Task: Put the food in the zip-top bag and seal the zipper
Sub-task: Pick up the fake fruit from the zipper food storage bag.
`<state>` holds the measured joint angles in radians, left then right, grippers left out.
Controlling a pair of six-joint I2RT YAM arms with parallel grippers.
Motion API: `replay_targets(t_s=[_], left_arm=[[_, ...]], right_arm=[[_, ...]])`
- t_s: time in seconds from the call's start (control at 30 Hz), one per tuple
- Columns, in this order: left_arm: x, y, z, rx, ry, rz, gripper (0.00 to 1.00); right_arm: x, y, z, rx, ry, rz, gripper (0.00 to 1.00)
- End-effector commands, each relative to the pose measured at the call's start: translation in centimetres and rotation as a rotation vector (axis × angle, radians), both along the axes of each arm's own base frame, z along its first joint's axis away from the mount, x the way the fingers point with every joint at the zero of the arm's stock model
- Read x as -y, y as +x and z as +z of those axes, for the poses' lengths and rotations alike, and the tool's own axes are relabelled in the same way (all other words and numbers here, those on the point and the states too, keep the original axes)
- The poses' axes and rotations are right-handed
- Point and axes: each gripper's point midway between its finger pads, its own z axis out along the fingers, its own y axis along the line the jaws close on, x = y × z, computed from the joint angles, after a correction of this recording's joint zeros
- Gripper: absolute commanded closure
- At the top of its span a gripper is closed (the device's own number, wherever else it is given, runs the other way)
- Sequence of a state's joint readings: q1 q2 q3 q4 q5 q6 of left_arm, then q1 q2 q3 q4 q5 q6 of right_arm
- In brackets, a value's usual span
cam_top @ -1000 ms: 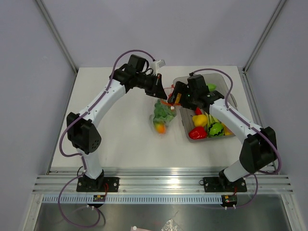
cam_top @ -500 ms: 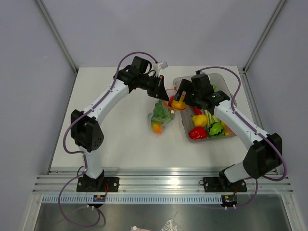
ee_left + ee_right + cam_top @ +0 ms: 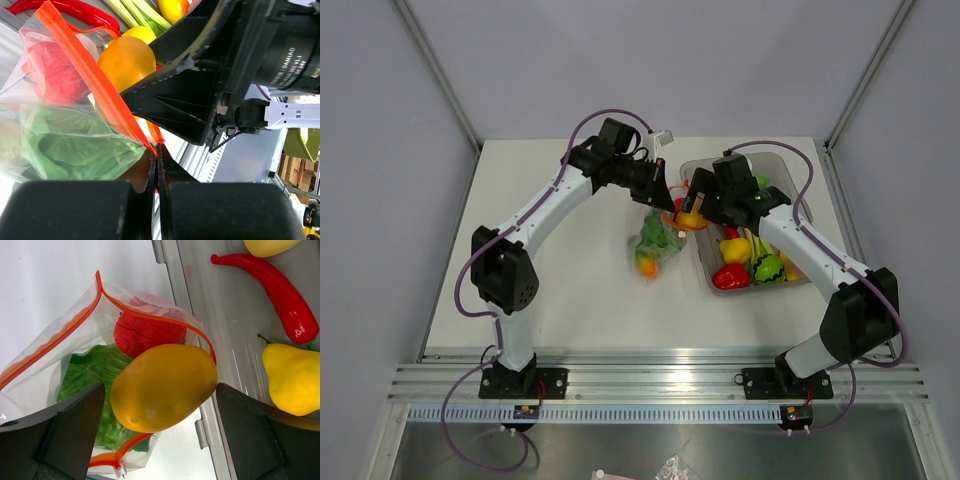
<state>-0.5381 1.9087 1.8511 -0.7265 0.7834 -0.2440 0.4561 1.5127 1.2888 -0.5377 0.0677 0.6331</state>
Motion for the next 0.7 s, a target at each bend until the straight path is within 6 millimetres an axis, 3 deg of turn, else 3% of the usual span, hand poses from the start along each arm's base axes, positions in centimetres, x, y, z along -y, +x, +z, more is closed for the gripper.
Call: replay_targets(t_s=[0.0, 0.17, 0.27, 0.3, 0.43, 0.67], left_arm=[[0.9, 0.5, 2.9, 0.069, -0.074, -0.025, 1.00], [0.9, 0.5, 2.8, 0.067, -0.071, -0.024, 1.00], [0.9, 0.5, 2.9, 0.070, -0.072, -0.023, 1.00], [1.0, 0.5, 2.8, 0.069, -0.073, -0.025, 1.00], [0.9, 0.5, 3.0, 0.071, -0.078, -0.025, 1.00], [0.9, 0.5, 2.1, 0.055, -0.063, -0.027, 1.00]], right_arm=[[0.5, 0.7, 0.5, 0.016, -0.010, -0.029, 0.01], [0.1, 0.9, 0.6, 0.023, 0.005, -0.018, 0.02], [-0.1, 0.9, 0.8, 0.026, 0.020, -0.016, 0.15], [-0.3, 1.0, 0.9, 0.030, 0.030, -0.017, 0.29], [-0.3, 0.8, 1.2, 0.033, 0.042, -0.015, 0.49], [1.1, 0.6, 4.1, 0.113, 0.025, -0.062, 0.66]])
